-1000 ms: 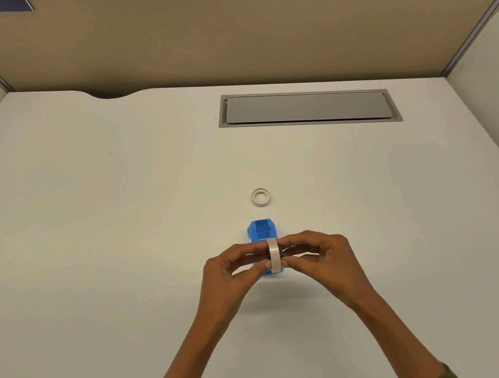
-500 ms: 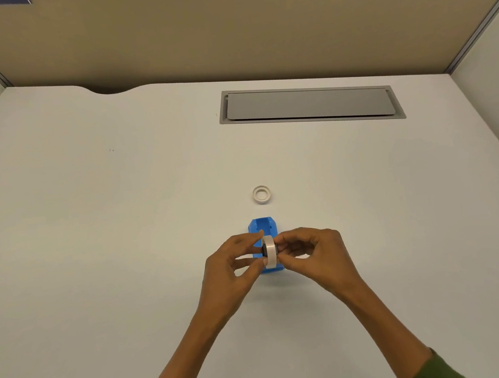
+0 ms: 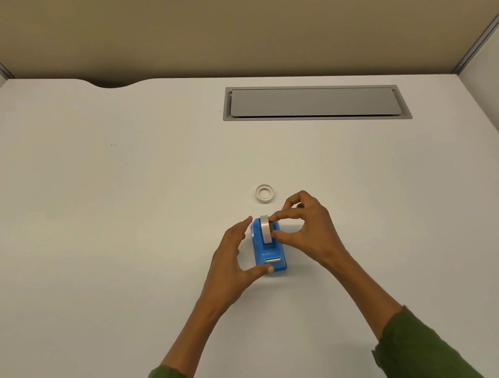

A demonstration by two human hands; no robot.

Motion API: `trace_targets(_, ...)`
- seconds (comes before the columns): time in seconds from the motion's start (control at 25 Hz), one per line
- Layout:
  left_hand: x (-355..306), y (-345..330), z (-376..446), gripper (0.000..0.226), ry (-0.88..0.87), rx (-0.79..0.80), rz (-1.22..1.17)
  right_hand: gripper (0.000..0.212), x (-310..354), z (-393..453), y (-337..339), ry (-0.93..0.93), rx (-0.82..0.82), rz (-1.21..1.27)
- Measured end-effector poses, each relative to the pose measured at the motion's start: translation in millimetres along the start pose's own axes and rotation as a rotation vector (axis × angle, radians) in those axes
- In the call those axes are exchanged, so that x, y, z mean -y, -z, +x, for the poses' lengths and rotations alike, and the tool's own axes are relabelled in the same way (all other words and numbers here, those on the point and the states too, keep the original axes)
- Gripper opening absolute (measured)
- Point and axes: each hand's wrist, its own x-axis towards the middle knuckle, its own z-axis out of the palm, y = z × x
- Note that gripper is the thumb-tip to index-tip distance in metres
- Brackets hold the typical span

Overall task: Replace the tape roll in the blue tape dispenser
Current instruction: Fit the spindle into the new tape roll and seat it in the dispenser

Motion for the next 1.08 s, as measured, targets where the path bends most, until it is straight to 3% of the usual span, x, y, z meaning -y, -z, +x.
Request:
trace_targets(0.6, 8.8, -3.8, 12.2, 0.088, 0.034, 0.035, -0.008, 0.029, -9.3, 1.1, -14.0, -0.028, 0.007, -0.041)
trace_targets(0.88, 9.9, -2.3, 12.4, 0.087, 0.032, 0.039, -0.015, 0.02, -13.9, -0.3, -18.4, -0.017, 0.009, 0.037)
trace_targets(1.08, 10.6, -3.3, 12.5, 0.087, 0.02, 0.046, -0.004, 0.029, -17.9, -0.2, -12.9, -0.052, 0.015, 0.115)
